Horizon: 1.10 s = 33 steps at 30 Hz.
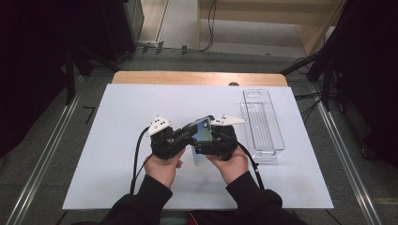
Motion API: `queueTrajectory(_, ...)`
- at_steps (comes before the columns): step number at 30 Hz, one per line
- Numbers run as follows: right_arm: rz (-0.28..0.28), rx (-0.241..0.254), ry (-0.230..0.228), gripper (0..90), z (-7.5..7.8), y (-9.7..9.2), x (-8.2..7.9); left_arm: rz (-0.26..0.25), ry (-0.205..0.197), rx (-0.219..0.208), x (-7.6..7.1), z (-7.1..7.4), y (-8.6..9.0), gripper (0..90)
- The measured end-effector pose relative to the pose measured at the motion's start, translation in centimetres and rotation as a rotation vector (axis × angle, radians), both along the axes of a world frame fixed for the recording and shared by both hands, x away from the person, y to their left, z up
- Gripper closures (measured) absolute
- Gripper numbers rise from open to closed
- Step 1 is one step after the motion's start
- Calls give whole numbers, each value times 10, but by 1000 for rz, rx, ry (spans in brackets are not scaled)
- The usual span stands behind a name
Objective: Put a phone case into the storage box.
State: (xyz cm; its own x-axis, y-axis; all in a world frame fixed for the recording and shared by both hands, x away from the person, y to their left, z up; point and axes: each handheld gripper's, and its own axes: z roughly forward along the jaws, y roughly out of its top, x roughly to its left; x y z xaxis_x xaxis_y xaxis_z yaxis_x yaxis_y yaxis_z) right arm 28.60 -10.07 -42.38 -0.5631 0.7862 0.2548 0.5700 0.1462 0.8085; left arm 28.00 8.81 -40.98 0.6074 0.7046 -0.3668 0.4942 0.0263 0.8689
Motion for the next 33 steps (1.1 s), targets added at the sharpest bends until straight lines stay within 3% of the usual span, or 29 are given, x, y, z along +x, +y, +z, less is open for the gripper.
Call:
queueTrajectory(13, 8, -22, -9, 145, 1, -1, 0, -11, 29, -23, 2, 0, 2, 776)
queueTrajectory(18, 0, -25, -3, 146, 0, -4, 2, -14, 46, -28, 4, 1, 5, 659)
queueTrajectory(23, -15, -30, 0, 146, -1, -8, 4, -26, 62, -65, 7, 4, 12, 556)
queueTrajectory(30, -36, -36, 2, 146, -3, -18, 9, -58, 93, -65, 9, 7, 19, 497)
queueTrajectory(32, -36, -36, -1, 146, -2, -21, 10, -81, 110, -66, 9, 7, 21, 472)
queueTrajectory(33, -37, -38, -1, 146, -2, -23, 10, -129, 147, -79, 12, 6, 23, 459)
